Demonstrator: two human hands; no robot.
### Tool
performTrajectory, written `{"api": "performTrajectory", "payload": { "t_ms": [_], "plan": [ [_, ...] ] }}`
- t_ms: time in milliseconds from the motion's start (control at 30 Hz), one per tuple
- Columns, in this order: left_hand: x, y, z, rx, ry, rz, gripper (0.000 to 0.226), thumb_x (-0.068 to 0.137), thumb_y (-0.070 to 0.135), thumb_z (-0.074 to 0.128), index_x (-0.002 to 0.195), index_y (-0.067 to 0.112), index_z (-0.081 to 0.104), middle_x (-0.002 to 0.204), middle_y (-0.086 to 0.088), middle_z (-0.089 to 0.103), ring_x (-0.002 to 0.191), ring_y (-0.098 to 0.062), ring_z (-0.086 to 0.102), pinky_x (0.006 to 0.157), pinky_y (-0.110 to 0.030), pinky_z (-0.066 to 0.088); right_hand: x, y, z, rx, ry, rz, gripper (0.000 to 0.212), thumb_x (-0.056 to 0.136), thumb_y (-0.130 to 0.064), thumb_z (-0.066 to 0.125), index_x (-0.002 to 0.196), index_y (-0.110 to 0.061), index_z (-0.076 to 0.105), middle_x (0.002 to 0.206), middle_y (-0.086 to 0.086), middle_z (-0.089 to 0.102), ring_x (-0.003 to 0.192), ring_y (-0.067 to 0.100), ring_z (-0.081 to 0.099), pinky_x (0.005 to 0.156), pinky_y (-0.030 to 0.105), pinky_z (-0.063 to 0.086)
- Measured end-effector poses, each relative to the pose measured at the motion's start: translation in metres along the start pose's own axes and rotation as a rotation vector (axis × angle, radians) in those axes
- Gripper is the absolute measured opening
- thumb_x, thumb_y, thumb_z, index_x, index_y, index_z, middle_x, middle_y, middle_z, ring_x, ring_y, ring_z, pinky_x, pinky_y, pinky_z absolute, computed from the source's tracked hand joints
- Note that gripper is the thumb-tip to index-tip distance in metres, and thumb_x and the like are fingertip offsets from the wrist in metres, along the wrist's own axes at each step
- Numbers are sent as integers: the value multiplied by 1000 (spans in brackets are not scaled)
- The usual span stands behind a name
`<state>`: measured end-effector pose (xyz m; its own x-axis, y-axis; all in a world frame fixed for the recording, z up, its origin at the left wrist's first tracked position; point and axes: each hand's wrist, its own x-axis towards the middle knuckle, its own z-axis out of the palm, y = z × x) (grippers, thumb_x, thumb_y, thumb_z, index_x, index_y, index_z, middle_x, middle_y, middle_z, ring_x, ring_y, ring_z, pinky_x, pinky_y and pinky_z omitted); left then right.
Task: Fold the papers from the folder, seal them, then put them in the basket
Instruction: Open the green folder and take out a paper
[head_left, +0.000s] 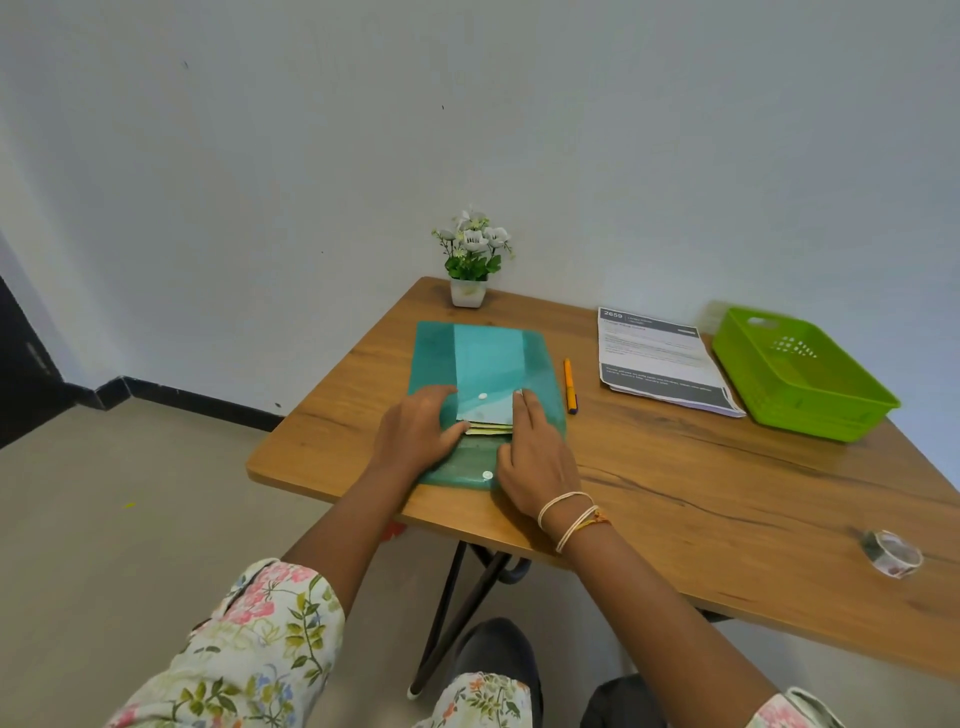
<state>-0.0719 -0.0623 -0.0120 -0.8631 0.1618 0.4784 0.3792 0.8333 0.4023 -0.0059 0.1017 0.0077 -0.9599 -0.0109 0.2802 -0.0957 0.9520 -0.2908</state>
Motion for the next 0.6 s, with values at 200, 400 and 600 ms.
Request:
{"api": "performTrajectory", "payload": {
  "t_ms": [200,400,600],
  "plan": [
    [-2,0,-1,-38,81,-71,17,90,15,57,95,13,73,88,-12,72,79,-34,65,60,-37,49,8,-5,3,-94,27,11,35,95,-13,38,129,-8,47,137,12,47,103,31,59,80,37,49],
    [-2,1,-2,-50,131,-86,19,91,22,60,101,16,75,91,-10,74,80,-33,66,62,-36,50,31,-24,1,-230,-3,-58,21,93,-5,46,109,-9,60,110,11,63,102,30,59,77,38,50],
    [-1,-1,-3,-35,126,-111,19,91,28,60,101,21,75,92,-6,74,82,-29,67,64,-35,52,39,-26,11,-233,-43,-52,21,92,-4,48,103,-9,65,104,12,66,99,31,62,78,37,50]
  ]
}}
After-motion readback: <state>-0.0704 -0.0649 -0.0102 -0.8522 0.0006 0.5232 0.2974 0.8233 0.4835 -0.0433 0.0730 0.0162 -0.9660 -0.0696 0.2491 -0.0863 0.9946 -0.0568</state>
